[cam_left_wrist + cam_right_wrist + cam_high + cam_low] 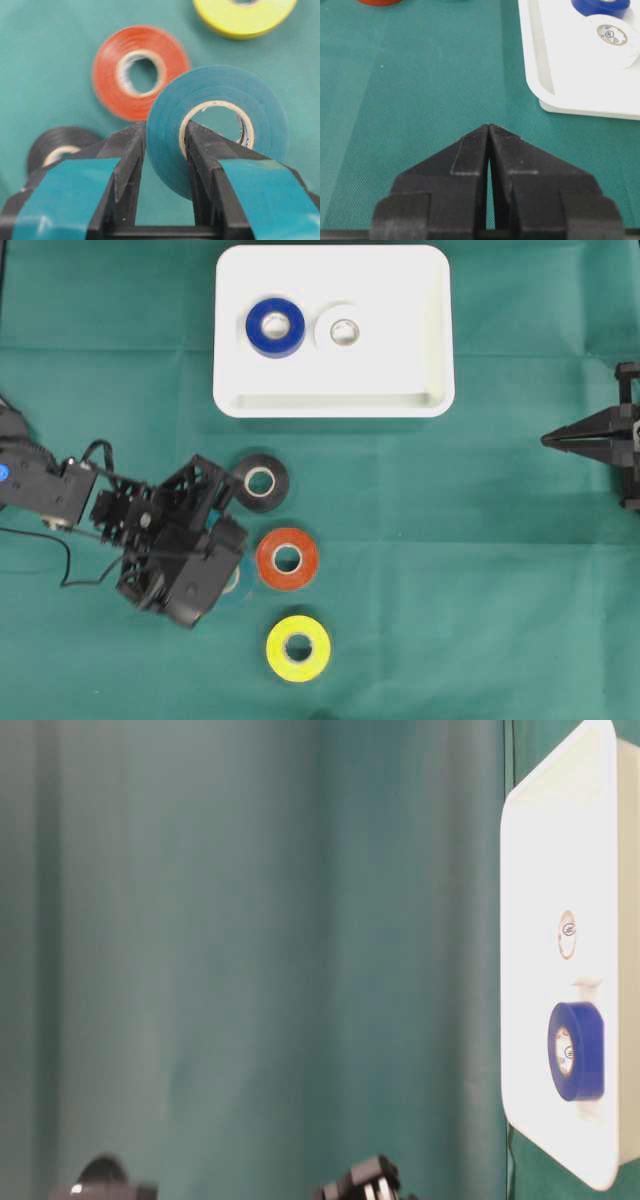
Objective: Put the tape into the white case with the left arm.
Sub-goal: 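Carry the teal tape roll into the tray beside the blue roll, then open the left gripper and withdraw it to the left, then reach the left gripper down over the black tape roll, then close the left gripper on the black tape roll's rim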
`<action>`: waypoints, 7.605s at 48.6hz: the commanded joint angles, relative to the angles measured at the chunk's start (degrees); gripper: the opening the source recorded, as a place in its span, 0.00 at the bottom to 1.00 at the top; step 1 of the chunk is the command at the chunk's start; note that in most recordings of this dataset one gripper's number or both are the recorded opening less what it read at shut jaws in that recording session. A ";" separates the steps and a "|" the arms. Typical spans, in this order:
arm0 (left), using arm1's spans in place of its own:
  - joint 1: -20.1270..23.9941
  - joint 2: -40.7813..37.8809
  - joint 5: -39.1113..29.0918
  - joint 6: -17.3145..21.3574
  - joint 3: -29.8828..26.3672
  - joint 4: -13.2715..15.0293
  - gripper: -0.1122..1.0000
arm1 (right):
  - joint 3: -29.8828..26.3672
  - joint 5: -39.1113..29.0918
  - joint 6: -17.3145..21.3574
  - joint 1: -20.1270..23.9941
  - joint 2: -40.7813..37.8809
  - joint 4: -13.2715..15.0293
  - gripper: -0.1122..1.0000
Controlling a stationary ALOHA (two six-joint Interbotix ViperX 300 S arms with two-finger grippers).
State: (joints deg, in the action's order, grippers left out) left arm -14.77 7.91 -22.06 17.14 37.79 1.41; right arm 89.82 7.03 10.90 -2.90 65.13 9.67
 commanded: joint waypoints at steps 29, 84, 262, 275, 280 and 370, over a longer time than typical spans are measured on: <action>24.43 -0.70 5.10 6.33 -3.52 -0.18 0.30 | -0.62 0.62 0.00 -0.09 -0.35 0.09 0.02; 36.04 -12.13 8.17 11.51 -10.72 -0.09 0.30 | -0.62 0.62 0.00 -0.09 -0.18 0.09 0.02; 10.11 39.73 6.15 -12.48 28.74 -0.18 0.95 | -0.53 0.62 0.00 -1.14 0.18 0.09 0.02; 9.32 27.95 8.61 -10.46 25.93 -0.18 0.95 | -0.44 0.53 0.00 -1.14 0.18 0.09 0.02; 8.17 21.97 8.96 -9.05 23.12 -0.18 0.94 | -0.44 0.62 0.00 -1.14 0.18 0.09 0.02; 9.14 -14.06 10.81 -1.23 2.11 -0.18 0.57 | -0.26 0.88 0.00 -1.14 0.18 0.09 0.02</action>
State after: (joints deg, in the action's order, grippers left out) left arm -5.98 -7.03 -11.78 15.82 40.52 1.41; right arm 90.18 7.21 10.90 -3.96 65.65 9.67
